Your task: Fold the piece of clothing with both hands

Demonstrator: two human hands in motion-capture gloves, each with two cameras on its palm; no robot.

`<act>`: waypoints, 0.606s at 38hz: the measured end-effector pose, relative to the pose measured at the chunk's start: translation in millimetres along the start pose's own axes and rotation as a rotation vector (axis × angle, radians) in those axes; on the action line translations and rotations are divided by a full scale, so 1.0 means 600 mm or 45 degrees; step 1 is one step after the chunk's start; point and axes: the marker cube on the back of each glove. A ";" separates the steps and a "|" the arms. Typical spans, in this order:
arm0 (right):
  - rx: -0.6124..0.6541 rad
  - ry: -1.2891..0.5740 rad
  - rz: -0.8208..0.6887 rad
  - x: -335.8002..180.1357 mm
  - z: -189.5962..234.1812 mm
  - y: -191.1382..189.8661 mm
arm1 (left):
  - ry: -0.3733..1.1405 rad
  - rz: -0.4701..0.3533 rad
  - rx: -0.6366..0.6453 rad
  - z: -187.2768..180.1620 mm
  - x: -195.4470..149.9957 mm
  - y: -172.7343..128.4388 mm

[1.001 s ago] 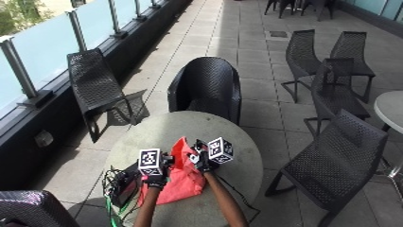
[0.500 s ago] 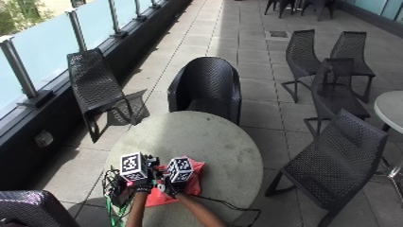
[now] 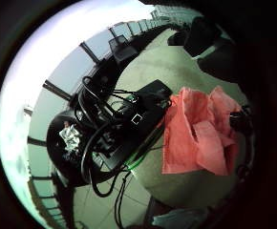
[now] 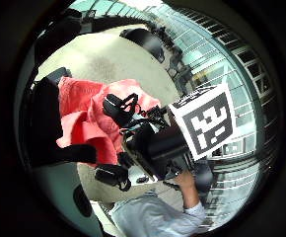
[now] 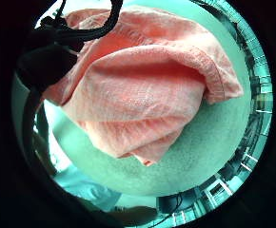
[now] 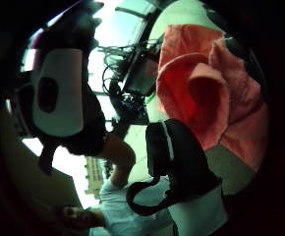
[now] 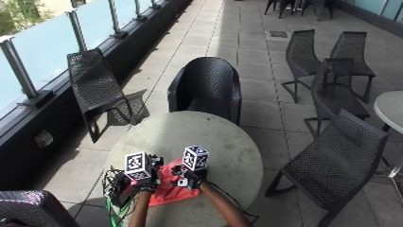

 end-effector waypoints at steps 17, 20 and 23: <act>0.207 0.832 0.822 0.305 -0.167 0.095 | 0.015 0.190 -0.113 0.052 0.108 0.010; 0.421 0.759 0.785 0.306 -0.174 0.111 | -0.004 0.202 -0.127 0.053 0.111 0.013; 0.573 0.657 0.738 0.304 -0.167 0.127 | -0.035 0.197 -0.151 0.047 0.111 0.020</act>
